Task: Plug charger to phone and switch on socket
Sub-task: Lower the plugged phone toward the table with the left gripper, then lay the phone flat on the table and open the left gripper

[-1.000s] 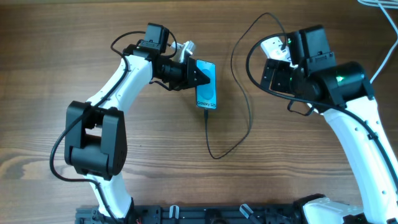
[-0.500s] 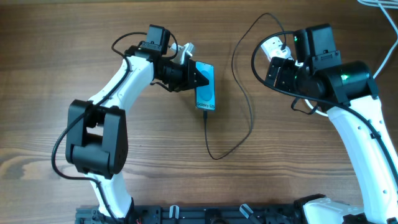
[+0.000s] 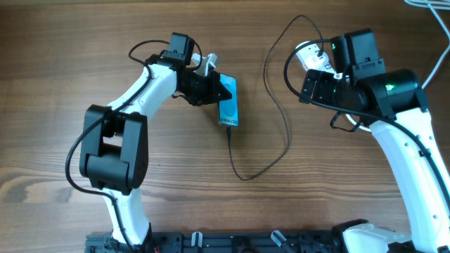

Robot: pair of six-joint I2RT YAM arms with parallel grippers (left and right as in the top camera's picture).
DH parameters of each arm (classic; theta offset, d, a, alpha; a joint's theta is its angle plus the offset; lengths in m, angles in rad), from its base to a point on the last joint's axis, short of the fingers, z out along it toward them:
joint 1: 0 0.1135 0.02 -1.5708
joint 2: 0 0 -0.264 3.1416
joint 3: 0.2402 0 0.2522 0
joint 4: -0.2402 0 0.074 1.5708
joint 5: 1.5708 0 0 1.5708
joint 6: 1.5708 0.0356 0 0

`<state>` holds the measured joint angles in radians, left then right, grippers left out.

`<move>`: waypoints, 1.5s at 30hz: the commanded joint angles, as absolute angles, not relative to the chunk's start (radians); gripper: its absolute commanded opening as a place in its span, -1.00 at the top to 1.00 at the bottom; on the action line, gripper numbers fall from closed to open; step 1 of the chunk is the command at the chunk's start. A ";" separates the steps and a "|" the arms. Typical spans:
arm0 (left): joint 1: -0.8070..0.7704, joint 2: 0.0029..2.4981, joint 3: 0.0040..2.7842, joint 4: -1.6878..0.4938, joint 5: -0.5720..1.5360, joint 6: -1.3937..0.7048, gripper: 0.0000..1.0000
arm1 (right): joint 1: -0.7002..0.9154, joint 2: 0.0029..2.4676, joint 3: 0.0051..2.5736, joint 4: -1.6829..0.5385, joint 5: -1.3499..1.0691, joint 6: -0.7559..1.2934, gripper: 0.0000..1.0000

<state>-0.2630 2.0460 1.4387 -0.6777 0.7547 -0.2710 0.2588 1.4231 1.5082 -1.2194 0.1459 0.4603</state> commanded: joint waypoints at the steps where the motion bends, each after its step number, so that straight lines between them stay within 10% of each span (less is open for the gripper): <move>1: -0.271 2.074 1.430 -0.675 0.760 -0.270 0.92 | 0.258 1.431 1.523 -1.220 0.134 0.471 -0.99; 45: -0.271 2.178 1.425 -0.586 0.668 -0.302 0.88 | 0.258 1.433 1.523 -1.198 0.073 0.471 -1.00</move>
<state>-0.2630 2.1380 1.4311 -0.5957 0.6731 -0.2871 0.2588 1.4235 1.5082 -1.2030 0.0978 0.4603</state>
